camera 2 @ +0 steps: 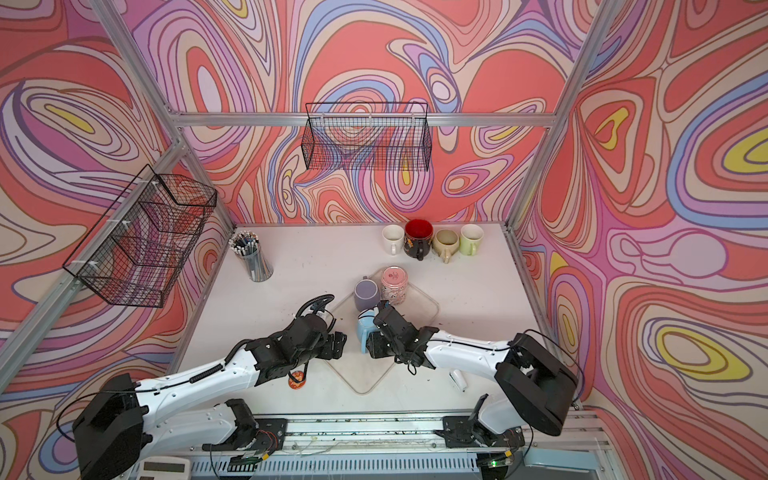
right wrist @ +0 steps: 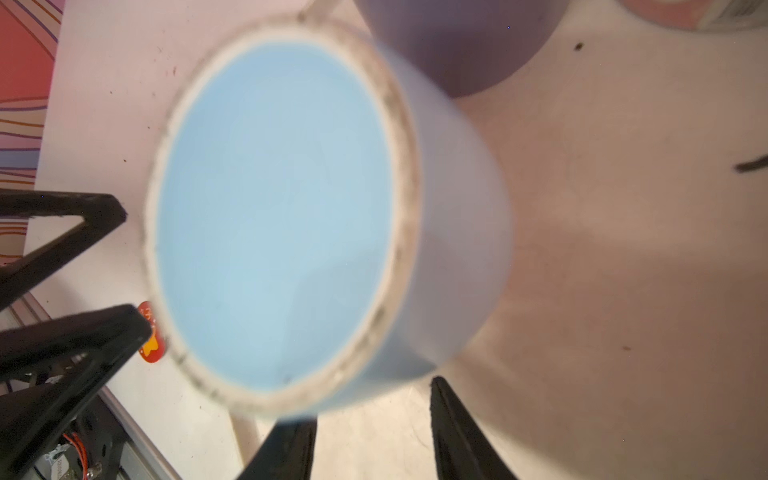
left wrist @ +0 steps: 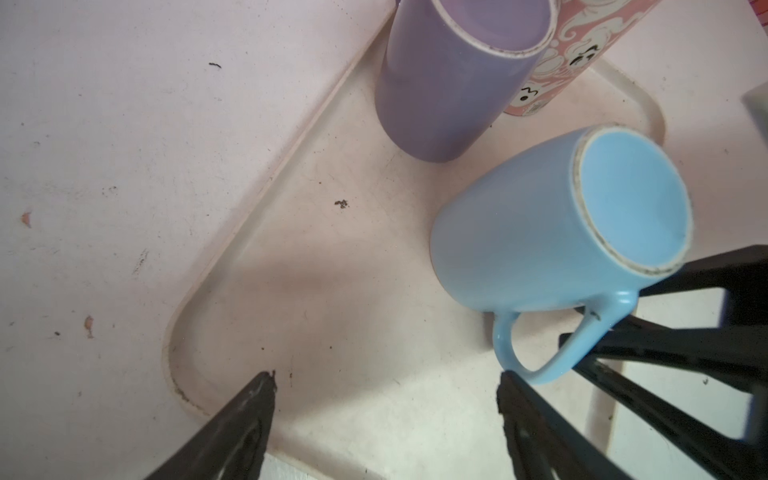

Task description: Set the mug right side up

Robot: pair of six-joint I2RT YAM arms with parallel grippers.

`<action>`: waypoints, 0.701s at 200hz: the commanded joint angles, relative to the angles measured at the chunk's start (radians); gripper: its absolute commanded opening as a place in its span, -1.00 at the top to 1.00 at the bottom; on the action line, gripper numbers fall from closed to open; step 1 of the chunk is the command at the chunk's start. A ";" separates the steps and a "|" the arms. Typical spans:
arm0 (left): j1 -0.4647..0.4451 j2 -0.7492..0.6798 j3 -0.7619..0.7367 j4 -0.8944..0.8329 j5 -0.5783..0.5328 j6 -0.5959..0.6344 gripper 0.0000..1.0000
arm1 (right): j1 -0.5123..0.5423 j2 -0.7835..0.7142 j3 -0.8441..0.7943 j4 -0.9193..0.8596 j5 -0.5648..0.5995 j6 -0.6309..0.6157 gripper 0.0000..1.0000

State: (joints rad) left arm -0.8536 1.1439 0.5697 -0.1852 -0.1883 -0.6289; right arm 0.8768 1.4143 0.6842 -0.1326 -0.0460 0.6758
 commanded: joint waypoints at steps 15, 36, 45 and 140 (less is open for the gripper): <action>-0.062 0.012 0.068 -0.097 -0.057 -0.008 -0.73 | 0.003 -0.107 -0.044 -0.041 0.055 0.029 0.02; -0.111 0.063 0.135 -0.151 -0.113 -0.013 -0.73 | -0.003 -0.154 -0.056 -0.084 0.078 0.021 0.00; -0.128 0.087 0.163 -0.172 -0.132 -0.016 -0.73 | -0.011 -0.174 -0.062 -0.103 0.085 0.020 0.00; -0.164 0.058 0.196 -0.193 -0.175 -0.081 -0.76 | -0.030 -0.284 0.051 -0.342 0.214 0.056 -0.02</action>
State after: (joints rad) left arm -1.0157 1.2797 0.7864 -0.3504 -0.3202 -0.6708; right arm 0.8104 1.1122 0.6647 -0.3977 0.0990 0.6979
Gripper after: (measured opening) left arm 0.866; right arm 0.509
